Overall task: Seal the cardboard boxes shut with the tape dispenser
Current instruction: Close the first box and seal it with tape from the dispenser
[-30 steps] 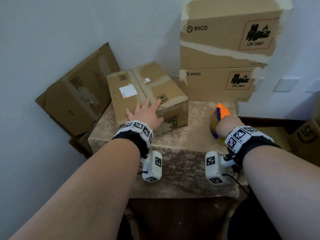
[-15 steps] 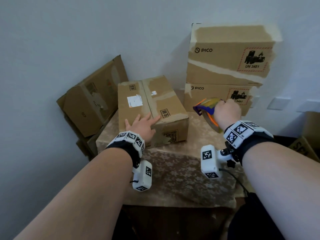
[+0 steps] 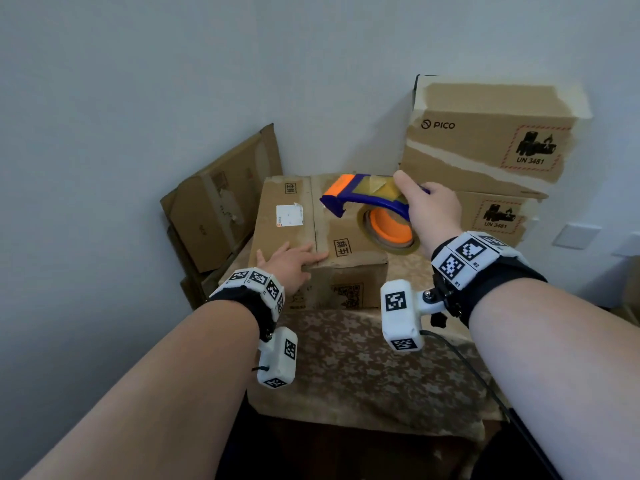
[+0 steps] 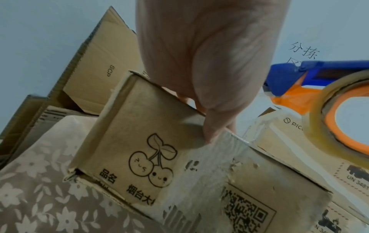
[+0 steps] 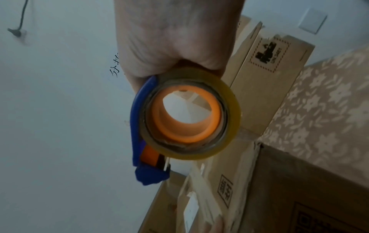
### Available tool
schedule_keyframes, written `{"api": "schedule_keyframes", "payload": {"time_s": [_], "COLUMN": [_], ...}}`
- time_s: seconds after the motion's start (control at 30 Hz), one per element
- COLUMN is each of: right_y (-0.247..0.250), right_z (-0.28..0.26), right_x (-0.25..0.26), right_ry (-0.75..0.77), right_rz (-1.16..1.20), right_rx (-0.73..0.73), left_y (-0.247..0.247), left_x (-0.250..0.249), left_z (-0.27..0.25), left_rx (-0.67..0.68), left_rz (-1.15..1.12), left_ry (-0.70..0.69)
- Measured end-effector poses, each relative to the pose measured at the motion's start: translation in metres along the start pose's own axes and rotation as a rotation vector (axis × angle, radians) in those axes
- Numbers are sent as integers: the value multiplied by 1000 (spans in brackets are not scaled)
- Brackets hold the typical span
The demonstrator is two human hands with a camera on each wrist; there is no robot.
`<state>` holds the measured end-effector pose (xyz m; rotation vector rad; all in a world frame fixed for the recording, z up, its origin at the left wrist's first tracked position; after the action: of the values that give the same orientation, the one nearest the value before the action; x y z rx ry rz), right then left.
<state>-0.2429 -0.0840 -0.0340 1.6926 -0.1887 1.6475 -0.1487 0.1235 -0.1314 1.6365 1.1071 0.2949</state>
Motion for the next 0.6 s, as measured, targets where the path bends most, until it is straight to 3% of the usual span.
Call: {"api": "schedule_keyframes", "payload": {"time_s": [0.17,0.33,0.4,0.5,0.6], "right_y": [-31,-56,-62,-64,-64], "right_z": [-3,-4,-3,-1,2], "right_x": [0,-12,-21,-27,-27], "right_ry": [-68,-125,-143,-156,-149], "right_rz": [216,338,335,363,379], "right_rx": [146,258,276,283,320], "left_y": [11,39,47,44,39], "left_x": [9,27,32,27,19], "left_z": [-5,-10,-9,-8,-6], "left_rx": [-33,-251,-316,-244,-140], "left_rz": [-135,-541,-832,-1363,-1466], "left_ry": [-37,8,25,34,73]}}
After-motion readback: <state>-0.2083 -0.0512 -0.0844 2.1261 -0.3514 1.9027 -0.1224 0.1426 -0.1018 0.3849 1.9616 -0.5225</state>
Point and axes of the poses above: each hand's wrist, its own z-axis towards the middle knuckle, its own y-axis out of the back of the hand, x = y × z, the point moved 5 cm from there along z, towards the middle knuckle, and after that the axes turned 11 degrees about x, right-handed, at the moved point
